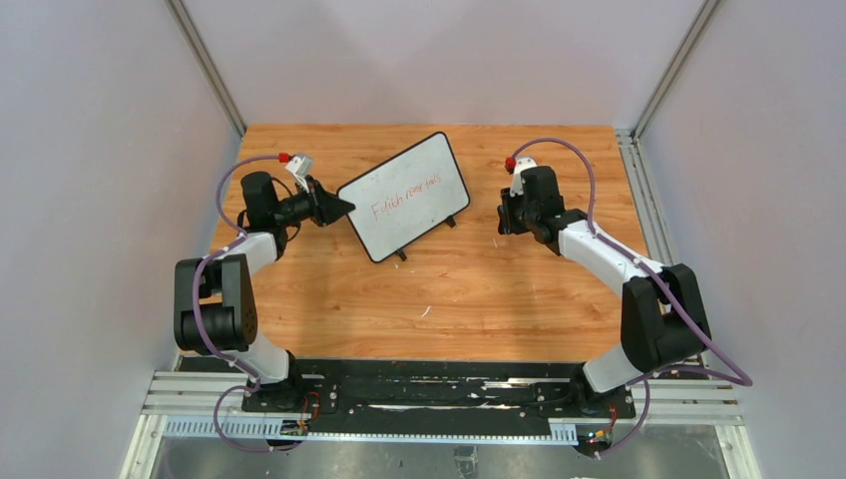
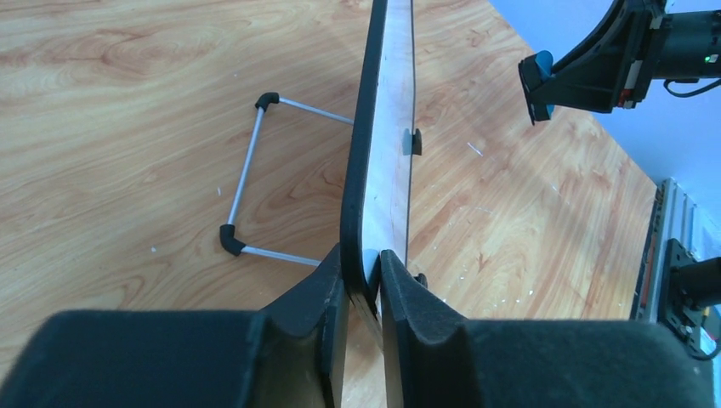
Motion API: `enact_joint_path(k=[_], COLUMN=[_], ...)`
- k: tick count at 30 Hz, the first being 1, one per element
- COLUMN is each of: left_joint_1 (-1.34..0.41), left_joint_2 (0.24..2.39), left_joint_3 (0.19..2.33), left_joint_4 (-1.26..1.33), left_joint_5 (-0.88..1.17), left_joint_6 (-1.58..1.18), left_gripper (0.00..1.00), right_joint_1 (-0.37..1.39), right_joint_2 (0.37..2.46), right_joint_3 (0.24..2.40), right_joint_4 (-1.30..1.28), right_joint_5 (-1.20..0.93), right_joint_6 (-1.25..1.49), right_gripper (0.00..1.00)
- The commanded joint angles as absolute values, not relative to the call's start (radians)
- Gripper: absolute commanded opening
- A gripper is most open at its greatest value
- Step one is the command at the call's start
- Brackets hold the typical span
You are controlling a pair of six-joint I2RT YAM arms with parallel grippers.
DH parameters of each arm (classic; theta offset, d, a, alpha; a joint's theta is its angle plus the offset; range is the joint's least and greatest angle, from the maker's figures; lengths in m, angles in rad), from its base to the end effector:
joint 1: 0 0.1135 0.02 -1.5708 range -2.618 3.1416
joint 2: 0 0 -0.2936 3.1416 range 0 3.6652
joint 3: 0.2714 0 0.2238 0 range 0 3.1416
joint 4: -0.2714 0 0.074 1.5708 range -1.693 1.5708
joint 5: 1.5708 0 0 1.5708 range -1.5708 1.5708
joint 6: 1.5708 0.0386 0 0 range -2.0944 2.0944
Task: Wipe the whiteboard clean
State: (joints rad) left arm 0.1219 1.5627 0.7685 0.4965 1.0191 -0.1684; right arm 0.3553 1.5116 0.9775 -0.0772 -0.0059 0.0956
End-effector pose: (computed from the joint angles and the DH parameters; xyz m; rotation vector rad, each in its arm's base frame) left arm 0.3034 0.0040 0.2677 0.4464 1.7738 -0.9735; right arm 0.2915 0.1084 0.2838 -0.2874 2.1752 0.2615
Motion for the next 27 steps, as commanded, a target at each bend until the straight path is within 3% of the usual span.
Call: enact_joint_path(k=[1, 7, 16, 27], left_joint_1=[0.119, 0.119, 0.119, 0.120], left_joint_2=[1.566, 1.569, 1.566, 1.574], left_joint_3=[0.789, 0.787, 0.781, 0.775], left_joint_4=[0.522, 0.522, 0.523, 0.523], left_joint_5=[1.017, 1.015, 1.012, 1.005], left_joint_6=[-0.167, -0.170, -0.169, -0.163], left_gripper=[0.18, 0.00, 0.00, 0.00], right_joint_1=[0.374, 0.376, 0.374, 0.374], right_joint_2=[1.522, 1.527, 1.614, 1.774], right_joint_3=[1.010, 1.006, 1.054, 1.149], right_joint_4=[-0.076, -0.056, 0.039, 0.317], right_joint_5=[0.012, 0.018, 0.037, -0.121], right_joint_6=[0.080, 0.067, 0.015, -0.022], right_gripper=[0.01, 0.01, 0.01, 0.01])
